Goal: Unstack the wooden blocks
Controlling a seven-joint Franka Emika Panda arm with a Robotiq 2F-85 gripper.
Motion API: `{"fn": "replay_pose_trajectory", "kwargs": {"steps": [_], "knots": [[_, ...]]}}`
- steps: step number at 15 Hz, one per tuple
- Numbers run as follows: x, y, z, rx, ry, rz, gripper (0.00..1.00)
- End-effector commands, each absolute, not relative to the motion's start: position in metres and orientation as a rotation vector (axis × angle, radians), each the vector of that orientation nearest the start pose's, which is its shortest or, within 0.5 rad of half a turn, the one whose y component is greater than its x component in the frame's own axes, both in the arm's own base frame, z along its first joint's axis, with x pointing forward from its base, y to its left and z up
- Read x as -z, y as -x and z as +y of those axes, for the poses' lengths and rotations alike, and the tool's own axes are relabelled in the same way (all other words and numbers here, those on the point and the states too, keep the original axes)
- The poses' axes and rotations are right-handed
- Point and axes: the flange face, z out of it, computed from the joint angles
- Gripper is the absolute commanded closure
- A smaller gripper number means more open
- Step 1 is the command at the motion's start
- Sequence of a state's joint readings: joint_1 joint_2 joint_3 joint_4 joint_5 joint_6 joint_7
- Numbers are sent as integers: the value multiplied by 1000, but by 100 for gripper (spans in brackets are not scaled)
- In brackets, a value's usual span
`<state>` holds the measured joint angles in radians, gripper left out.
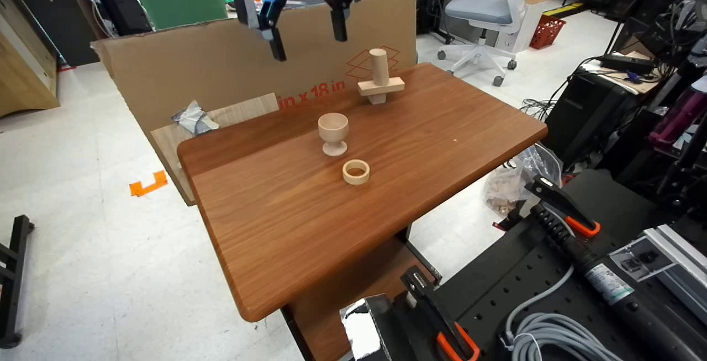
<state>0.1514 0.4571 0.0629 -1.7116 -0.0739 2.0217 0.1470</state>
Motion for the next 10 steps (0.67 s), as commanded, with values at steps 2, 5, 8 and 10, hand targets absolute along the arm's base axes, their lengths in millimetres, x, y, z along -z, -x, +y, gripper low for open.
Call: {"fn": "replay_pose_trajectory", "kwargs": {"steps": [2, 5, 8, 10], "knots": [[-354, -621, 83, -123, 3165, 12, 0], [-363, -621, 52, -98, 3158, 103, 0], [-357, -620, 26, -88, 3161, 139, 0], [-351, -620, 10, -73, 3156, 170, 0]]}}
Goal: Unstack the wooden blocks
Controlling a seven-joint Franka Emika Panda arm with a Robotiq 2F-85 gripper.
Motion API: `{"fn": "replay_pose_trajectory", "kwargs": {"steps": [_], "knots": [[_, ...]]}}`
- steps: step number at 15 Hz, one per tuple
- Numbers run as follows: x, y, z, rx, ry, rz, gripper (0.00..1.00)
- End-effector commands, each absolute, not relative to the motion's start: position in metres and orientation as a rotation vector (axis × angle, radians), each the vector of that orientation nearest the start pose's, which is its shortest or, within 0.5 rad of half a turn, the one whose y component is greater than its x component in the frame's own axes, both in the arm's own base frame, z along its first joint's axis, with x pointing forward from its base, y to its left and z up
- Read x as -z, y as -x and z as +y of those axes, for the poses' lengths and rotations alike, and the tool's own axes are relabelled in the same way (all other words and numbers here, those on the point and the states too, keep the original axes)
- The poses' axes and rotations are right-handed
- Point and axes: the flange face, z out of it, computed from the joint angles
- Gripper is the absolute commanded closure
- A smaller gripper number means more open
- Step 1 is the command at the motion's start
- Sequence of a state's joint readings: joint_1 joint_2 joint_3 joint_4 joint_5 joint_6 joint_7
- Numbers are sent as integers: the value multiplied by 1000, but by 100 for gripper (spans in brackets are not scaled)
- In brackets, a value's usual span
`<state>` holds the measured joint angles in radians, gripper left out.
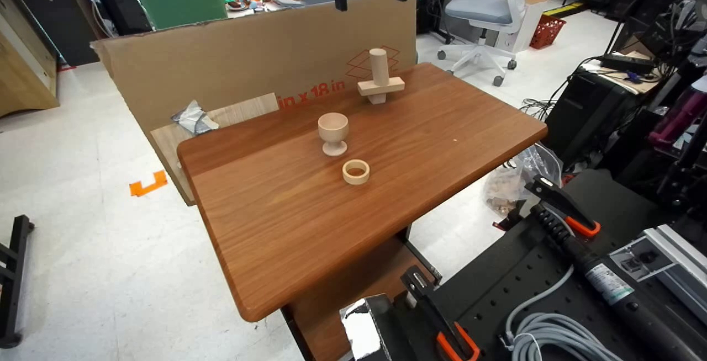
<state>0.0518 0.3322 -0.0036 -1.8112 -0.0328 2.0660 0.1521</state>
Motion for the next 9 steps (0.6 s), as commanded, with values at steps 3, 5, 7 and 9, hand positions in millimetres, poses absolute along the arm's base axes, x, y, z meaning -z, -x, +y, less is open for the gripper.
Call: {"fn": "replay_pose_trajectory", "kwargs": {"steps": [3, 5, 7, 9], "knots": [[-344, -621, -10, -59, 3140, 212, 0], [-341, -624, -26, -55, 3147, 246, 0], [-338, -627, -43, -62, 3151, 300, 0], [-333, -631, -58, -72, 3159, 356, 0]]}}
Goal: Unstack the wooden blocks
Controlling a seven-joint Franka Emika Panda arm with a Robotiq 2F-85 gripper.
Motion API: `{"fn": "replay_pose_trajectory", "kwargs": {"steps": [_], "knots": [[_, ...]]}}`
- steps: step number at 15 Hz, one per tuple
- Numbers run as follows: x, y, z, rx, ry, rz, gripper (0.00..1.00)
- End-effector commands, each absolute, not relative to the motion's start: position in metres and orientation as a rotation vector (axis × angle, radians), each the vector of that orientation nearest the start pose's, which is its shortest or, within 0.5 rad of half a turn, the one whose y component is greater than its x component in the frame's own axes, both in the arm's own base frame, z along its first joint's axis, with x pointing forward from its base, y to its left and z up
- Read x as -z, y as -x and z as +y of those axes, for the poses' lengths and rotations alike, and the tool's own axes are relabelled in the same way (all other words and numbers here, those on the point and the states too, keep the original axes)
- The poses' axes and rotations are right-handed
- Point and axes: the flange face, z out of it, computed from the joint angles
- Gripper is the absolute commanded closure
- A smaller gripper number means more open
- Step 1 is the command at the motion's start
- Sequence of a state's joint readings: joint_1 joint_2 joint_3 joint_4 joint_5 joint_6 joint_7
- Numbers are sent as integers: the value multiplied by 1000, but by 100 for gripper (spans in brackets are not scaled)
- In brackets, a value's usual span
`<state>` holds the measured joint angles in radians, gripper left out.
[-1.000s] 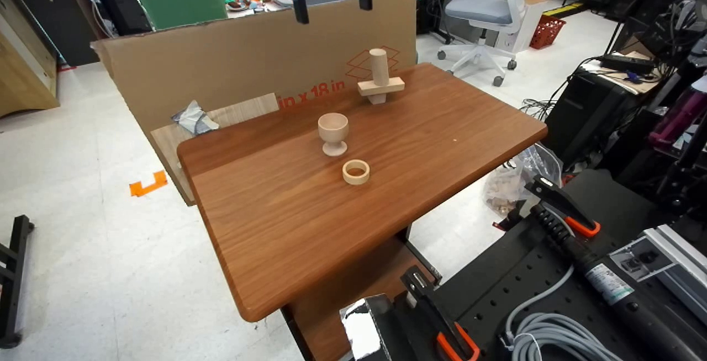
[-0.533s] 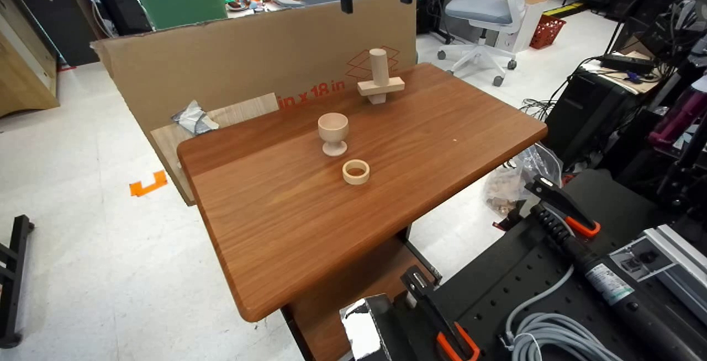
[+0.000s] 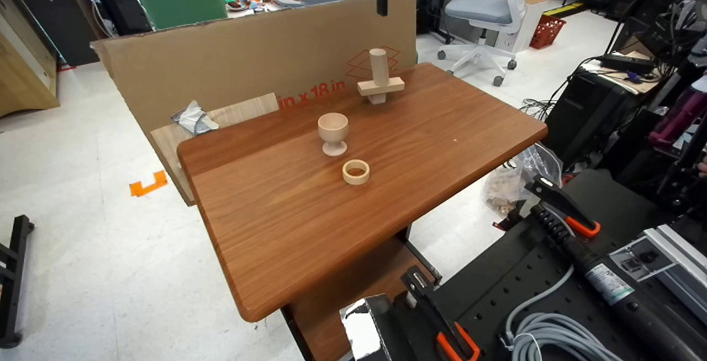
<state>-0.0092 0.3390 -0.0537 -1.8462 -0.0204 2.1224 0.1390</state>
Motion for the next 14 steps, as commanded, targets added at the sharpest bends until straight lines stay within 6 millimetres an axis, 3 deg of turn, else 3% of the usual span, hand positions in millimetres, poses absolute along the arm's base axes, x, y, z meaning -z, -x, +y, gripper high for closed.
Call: {"fn": "replay_pose_trajectory", "kwargs": {"steps": [1, 5, 14], "knots": [[-330, -633, -65, -79, 3162, 376, 0], [-313, -644, -79, -112, 3163, 428, 0], [-292, -686, -66, -111, 3182, 402, 0]]}}
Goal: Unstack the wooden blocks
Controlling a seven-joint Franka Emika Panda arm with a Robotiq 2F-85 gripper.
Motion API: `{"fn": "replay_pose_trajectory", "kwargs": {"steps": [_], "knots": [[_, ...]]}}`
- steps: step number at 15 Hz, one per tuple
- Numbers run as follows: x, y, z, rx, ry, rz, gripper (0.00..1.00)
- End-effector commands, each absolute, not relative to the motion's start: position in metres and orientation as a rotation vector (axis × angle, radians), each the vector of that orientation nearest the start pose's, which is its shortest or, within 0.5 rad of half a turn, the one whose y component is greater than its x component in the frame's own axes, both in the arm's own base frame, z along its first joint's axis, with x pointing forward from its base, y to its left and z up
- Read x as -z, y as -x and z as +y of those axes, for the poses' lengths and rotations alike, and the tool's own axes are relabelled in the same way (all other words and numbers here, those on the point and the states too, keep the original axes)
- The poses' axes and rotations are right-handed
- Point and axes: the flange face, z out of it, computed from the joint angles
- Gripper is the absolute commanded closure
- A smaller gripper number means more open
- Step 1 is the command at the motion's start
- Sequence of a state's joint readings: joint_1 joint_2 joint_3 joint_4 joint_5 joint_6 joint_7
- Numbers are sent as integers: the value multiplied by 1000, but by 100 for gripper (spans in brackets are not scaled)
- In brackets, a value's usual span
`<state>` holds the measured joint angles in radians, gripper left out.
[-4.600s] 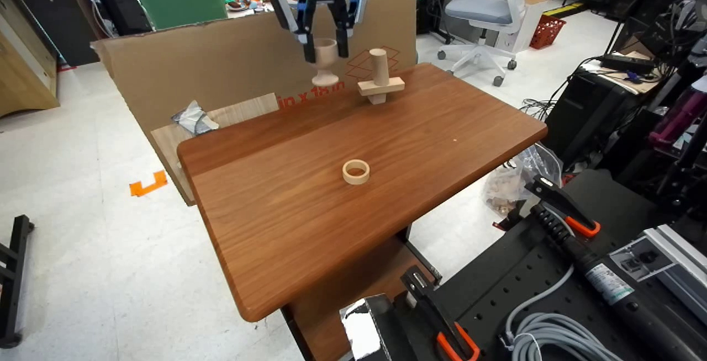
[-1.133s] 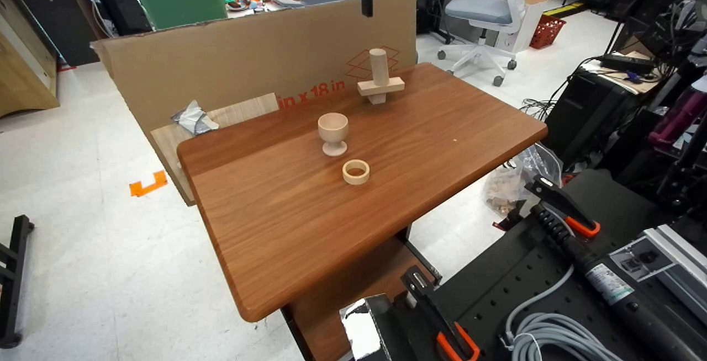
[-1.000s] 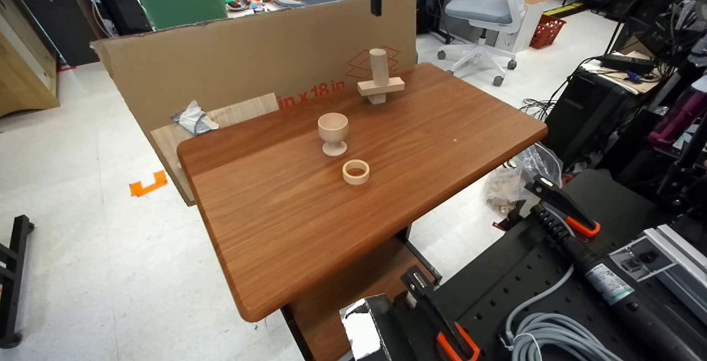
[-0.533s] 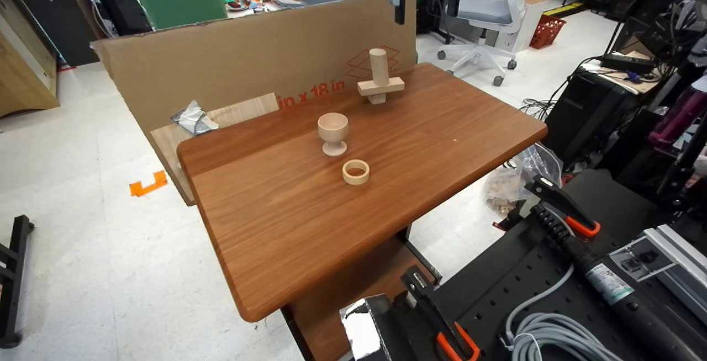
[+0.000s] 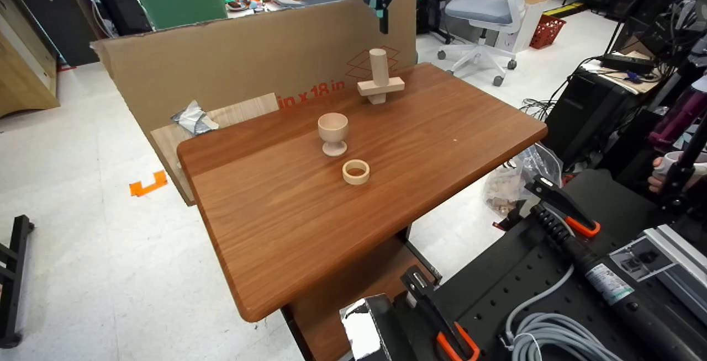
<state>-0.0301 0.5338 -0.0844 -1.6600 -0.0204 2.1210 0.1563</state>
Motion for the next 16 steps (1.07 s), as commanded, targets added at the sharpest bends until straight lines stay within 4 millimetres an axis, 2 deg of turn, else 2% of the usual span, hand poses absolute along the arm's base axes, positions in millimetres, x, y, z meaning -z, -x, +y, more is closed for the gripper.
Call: {"fn": "replay_pose_trajectory", "kwargs": {"steps": [1, 8, 13, 14, 16], "knots": [[-290, -689, -63, -113, 3183, 392, 0], [-270, -705, -35, -125, 3219, 313, 0], [-254, -710, -31, -161, 3243, 311, 0], [-251, -711, -31, -169, 3245, 312, 25], [-247, -712, -30, -183, 3247, 311, 34]]}}
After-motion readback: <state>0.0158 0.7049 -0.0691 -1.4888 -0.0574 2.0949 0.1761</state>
